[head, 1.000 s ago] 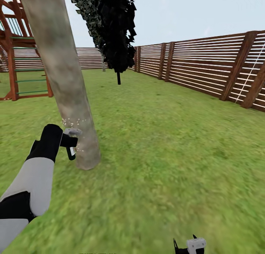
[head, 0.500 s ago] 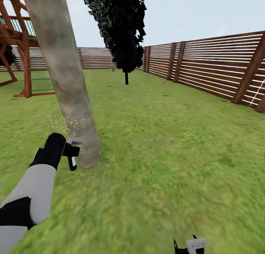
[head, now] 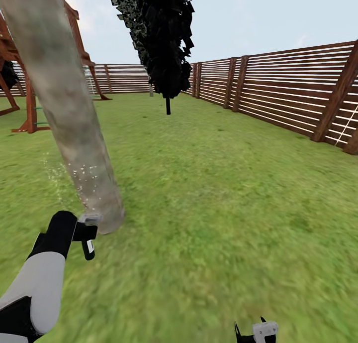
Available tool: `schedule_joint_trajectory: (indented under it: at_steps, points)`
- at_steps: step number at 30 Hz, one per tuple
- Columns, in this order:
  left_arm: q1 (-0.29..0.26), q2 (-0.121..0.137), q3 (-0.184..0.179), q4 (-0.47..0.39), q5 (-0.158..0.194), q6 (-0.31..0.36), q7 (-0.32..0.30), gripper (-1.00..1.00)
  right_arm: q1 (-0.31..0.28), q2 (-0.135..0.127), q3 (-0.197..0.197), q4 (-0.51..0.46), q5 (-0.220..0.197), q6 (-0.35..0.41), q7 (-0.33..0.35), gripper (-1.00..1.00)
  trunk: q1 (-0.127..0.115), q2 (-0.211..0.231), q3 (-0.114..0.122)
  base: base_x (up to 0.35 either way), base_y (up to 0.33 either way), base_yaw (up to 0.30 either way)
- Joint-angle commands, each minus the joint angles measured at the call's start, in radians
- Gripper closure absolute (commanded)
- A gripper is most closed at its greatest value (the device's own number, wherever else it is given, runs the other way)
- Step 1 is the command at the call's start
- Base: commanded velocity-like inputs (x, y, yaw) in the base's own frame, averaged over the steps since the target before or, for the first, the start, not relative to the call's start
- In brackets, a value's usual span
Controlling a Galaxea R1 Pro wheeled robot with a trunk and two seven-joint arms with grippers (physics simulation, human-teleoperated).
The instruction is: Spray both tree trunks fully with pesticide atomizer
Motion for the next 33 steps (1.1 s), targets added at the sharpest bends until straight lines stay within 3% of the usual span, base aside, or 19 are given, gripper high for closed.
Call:
schedule_joint_trajectory:
  at_steps: [1,3,4,10,14,15,18,21,25,33]
  points:
    - [0.002,0.0,0.002,0.001,0.003,-0.003,0.024,1.0,0.0,0.0,0.0,0.0,0.0,0.0,0.0,-1.0,0.0,0.0,0.0,0.246,-0.181,0.0]
    - [0.007,-0.002,0.004,0.001,0.011,-0.007,0.109,1.0,0.0,-0.001,0.0,0.0,0.0,0.0,0.0,-1.0,0.0,0.0,0.0,0.181,-0.117,0.0]
    - [0.021,-0.003,0.005,0.001,0.015,-0.007,0.12,1.0,0.0,-0.001,0.0,0.0,0.0,0.0,0.0,-1.0,0.0,0.0,0.0,0.046,-0.027,0.0]
    - [0.06,-0.015,0.003,0.003,0.021,-0.016,0.122,1.0,0.0,-0.001,0.0,0.0,0.0,0.0,0.001,-1.0,0.0,0.0,0.0,0.005,-0.003,0.0]
    - [0.069,-0.015,0.007,0.073,0.083,-0.101,0.135,1.0,0.0,0.001,0.0,0.0,0.0,0.0,0.0,-1.0,0.0,0.0,0.0,0.0,0.0,0.11]
    - [0.07,-0.012,0.007,0.088,0.112,-0.109,0.136,1.0,0.0,0.001,0.0,0.0,0.0,0.0,0.0,-1.0,0.0,0.0,0.0,0.0,0.0,0.258]
    - [0.073,-0.006,0.007,0.102,0.143,-0.112,0.138,1.0,0.0,0.001,0.0,0.0,0.0,0.0,0.0,-1.0,0.0,0.0,0.0,0.0,0.0,0.27]
    - [0.079,-0.005,0.007,0.106,0.15,-0.116,0.137,1.0,0.0,0.001,0.0,0.0,0.002,0.0,0.0,-1.0,0.0,0.0,0.0,0.0,0.0,0.276]
    - [0.108,-0.014,0.007,0.106,0.153,-0.206,0.136,1.0,0.0,0.001,0.0,0.0,0.002,0.0,0.0,-1.0,0.0,0.0,0.0,0.0,0.0,0.242]
    - [0.109,-0.012,0.007,0.106,0.151,-0.214,0.136,1.0,0.0,0.001,0.0,0.0,0.001,0.0,0.0,-1.0,0.0,0.0,0.0,0.18,-0.16,0.013]
